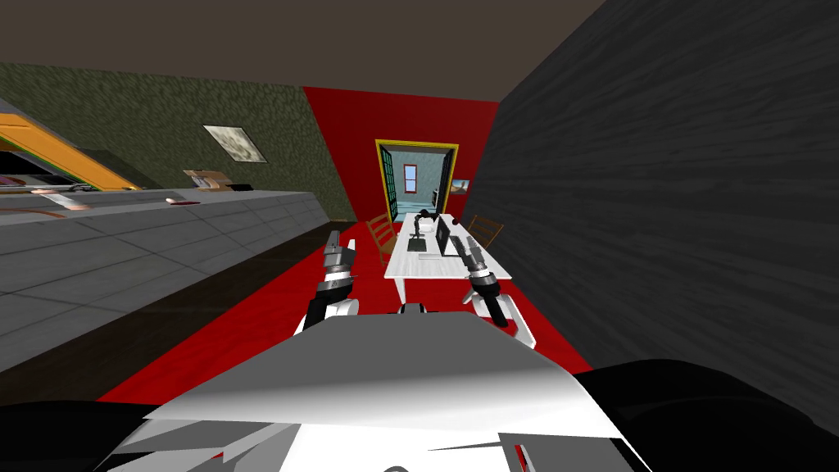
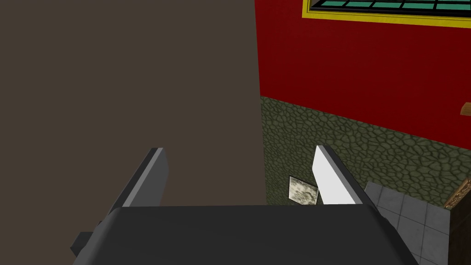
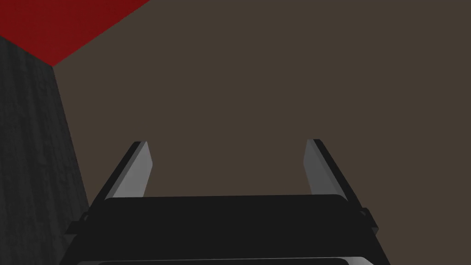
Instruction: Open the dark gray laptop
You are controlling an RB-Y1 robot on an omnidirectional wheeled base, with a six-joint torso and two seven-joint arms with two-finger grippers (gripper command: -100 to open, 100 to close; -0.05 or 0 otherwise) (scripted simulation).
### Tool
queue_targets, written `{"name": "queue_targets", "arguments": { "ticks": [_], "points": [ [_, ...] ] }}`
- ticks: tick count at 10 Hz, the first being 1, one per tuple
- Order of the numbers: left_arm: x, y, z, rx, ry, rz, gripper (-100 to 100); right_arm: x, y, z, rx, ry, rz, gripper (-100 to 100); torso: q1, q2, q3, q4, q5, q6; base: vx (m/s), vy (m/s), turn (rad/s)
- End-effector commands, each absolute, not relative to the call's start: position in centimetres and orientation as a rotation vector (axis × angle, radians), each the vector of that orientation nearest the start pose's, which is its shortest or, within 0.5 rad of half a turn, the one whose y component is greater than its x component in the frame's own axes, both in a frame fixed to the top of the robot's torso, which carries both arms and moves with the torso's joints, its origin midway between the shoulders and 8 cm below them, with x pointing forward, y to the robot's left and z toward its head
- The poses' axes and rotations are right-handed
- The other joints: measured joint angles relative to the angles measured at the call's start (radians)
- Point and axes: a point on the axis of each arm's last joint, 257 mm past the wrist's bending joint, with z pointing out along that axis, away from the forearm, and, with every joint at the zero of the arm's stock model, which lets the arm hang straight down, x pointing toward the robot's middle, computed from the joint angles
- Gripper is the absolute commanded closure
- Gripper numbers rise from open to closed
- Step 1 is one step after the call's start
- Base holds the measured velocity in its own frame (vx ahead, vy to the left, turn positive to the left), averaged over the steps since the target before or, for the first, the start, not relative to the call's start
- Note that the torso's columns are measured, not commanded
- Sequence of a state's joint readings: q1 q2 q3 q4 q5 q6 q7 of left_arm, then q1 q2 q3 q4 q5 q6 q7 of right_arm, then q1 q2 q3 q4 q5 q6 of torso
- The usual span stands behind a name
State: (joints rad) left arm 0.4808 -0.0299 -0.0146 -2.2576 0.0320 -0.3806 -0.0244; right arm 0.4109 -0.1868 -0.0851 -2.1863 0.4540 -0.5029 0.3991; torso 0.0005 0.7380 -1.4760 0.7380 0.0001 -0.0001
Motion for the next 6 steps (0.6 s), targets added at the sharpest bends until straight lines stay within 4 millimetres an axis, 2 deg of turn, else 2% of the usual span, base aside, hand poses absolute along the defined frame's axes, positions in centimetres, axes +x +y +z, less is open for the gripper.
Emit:
{"name": "queue_targets", "arguments": {
  "ticks": [1,6],
  "points": [
    [36.8,28.2,-0.3,-0.792,0.660,-1.294,0,38.6,-24.4,-1.3,-0.070,1.010,0.425,-100,-0.001,0.000,0.000,0.000,0.000,0.000,0.007,0.041,0.033],
    [36.8,28.2,-0.3,-0.792,0.660,-1.294,0,39.7,-25.2,-2.5,-0.207,1.037,0.206,-100,-0.001,0.000,0.000,0.000,0.000,0.000,0.009,0.033,0.023]
  ]
}}
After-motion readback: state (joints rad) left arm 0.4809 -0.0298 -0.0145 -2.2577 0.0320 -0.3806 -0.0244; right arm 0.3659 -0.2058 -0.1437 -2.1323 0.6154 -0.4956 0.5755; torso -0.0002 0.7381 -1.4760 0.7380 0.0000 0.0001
